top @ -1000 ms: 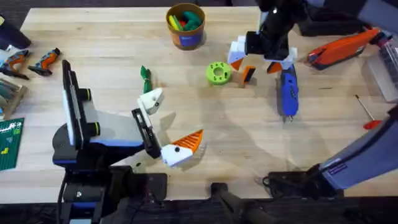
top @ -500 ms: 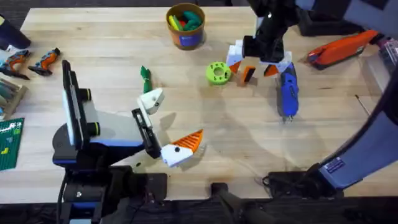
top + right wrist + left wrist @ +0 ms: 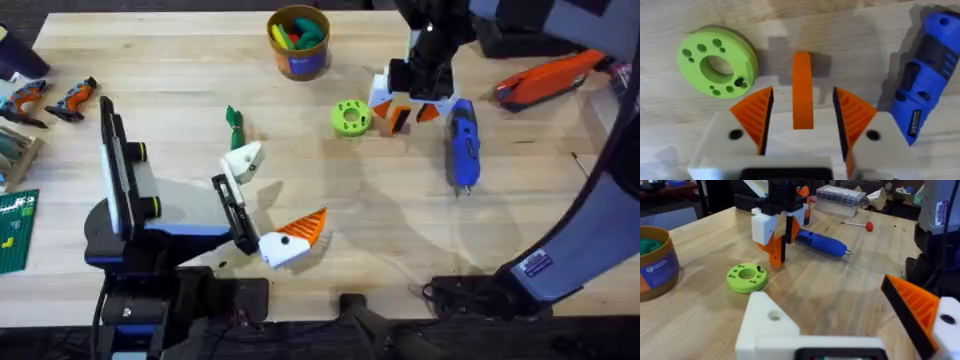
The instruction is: Pick up the gripper from the table and insert it into the empty holder that is missing its gripper. Then pick up a screw, insert it into the mounting hole, and use the screwdriver to tighten it. Finally, clean up the table by picking up the vegetable and placing it into the bucket.
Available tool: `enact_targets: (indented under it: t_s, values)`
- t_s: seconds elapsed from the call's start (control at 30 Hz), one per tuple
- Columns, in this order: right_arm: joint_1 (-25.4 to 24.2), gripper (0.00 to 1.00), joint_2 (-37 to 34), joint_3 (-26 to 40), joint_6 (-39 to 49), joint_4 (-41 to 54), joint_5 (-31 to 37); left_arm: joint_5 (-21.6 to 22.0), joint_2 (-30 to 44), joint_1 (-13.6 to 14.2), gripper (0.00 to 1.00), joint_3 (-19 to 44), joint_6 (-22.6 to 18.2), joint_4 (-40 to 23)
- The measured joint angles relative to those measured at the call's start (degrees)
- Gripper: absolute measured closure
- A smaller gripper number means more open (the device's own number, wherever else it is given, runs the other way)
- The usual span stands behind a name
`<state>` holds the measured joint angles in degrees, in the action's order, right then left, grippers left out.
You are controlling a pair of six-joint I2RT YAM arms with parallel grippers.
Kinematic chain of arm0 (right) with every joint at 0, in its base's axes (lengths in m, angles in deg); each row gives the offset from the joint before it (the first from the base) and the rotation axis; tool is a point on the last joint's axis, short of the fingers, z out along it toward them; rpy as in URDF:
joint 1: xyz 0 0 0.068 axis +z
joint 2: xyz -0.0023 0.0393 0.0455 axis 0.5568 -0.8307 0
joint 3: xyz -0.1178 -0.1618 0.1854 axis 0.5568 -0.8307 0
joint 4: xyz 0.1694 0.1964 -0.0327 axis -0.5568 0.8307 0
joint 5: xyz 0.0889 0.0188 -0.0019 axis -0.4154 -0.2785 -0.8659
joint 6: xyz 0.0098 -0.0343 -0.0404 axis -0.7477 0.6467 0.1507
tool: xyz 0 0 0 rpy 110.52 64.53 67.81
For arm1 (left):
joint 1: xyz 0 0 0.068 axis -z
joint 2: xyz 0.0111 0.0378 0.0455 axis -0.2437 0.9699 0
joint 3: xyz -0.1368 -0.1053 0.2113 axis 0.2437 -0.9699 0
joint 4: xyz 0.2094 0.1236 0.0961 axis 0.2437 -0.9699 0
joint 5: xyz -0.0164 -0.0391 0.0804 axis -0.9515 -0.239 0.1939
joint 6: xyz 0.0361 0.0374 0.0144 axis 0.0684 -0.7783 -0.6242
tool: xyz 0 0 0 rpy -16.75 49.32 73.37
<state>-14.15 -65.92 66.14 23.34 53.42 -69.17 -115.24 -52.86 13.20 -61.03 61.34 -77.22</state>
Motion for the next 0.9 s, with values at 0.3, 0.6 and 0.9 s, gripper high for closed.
enact_targets:
  t_s: [0.3,0.6,0.9]
  values:
    - [0.0,0.542,0.02,0.0,0.17,-0.08,0.0,0.0,0.0,0.0,0.015,0.0,0.0,0.0]
    - [-0.07,0.983,0.0,0.02,0.42,-0.3,0.02,0.0,0.0,0.0,0.015,0.0,0.0,0.0]
    - [-0.09,0.984,0.91,0.04,0.42,1.3,-0.02,0.0,0.01,0.0,0.015,0.0,0.0,0.0]
